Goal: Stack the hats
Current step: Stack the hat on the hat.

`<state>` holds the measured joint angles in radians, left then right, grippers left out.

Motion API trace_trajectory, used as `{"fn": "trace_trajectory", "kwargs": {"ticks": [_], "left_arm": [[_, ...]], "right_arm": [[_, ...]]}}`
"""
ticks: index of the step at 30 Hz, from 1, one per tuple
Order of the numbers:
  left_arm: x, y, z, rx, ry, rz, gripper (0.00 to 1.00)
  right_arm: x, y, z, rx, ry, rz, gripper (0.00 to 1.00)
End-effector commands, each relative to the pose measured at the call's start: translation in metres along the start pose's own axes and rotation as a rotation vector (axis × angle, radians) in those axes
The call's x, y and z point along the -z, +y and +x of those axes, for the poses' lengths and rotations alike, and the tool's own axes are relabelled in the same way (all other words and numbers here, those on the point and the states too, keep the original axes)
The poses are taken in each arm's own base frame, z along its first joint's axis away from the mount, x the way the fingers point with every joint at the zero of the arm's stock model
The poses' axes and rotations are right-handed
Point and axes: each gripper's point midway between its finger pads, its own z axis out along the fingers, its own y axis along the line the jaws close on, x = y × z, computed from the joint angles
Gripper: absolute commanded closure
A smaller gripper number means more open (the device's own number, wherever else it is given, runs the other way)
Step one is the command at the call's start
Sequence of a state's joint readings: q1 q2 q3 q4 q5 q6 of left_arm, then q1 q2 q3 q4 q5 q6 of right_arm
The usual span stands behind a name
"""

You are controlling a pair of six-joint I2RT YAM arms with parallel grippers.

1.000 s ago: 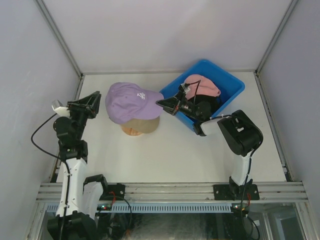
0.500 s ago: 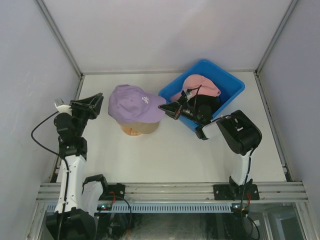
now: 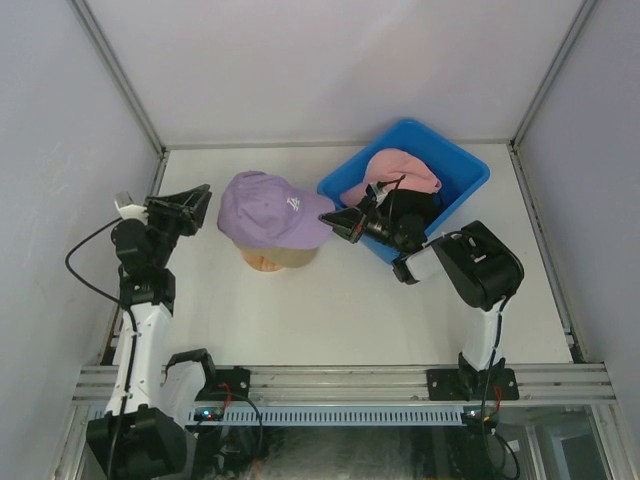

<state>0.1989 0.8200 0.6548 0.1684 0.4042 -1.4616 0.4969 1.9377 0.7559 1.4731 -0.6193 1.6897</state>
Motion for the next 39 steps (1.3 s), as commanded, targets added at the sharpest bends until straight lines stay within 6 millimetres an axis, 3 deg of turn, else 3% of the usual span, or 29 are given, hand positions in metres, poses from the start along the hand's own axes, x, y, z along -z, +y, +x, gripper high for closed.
{"fn": "trace_trajectory", "kwargs": {"ticks": [1, 9, 17, 28, 39], "left_arm": [[0.0, -0.03, 0.005, -0.067, 0.023, 0.076, 0.69], [-0.004, -0.029, 0.008, -0.071, 0.031, 0.069, 0.69], [-0.009, -0.029, 0.01, -0.07, 0.037, 0.063, 0.69], [-0.021, -0.026, 0.022, -0.072, 0.085, 0.044, 0.69], [-0.027, -0.023, 0.025, -0.082, 0.093, 0.033, 0.69]], "right_arm": [[0.01, -0.018, 0.001, 0.021, -0.027, 0.026, 0.98], [0.016, -0.033, 0.012, 0.028, -0.013, 0.065, 0.91], [0.021, -0.046, 0.023, 0.032, 0.01, 0.096, 0.77], [0.03, -0.048, 0.011, 0.066, -0.011, 0.129, 0.74], [0.041, -0.061, -0.002, 0.138, -0.01, 0.295, 0.71]]}}
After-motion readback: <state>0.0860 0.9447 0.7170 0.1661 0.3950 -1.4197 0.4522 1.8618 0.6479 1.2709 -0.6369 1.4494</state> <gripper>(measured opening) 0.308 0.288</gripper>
